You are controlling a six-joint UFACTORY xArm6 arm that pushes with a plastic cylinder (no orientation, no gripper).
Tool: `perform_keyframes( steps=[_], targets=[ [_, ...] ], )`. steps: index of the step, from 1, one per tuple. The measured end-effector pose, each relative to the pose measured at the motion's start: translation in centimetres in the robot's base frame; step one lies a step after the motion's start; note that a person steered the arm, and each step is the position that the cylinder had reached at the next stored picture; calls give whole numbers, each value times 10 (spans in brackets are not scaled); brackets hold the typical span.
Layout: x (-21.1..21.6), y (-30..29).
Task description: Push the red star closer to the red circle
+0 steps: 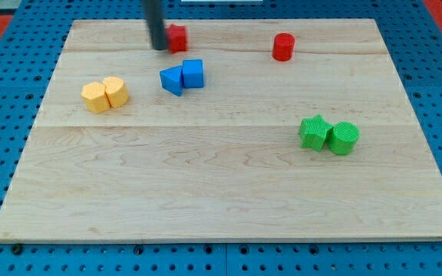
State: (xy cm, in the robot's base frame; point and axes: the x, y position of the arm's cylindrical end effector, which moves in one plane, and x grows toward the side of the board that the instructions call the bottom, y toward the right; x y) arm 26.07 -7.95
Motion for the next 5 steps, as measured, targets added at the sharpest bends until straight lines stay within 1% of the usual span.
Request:
perform_keyframes(
  steps=[1, 2, 4, 5],
  targets=[
    [-2, -34],
    [-28, -40],
    [-12, 70],
    [-27, 22]
  ],
)
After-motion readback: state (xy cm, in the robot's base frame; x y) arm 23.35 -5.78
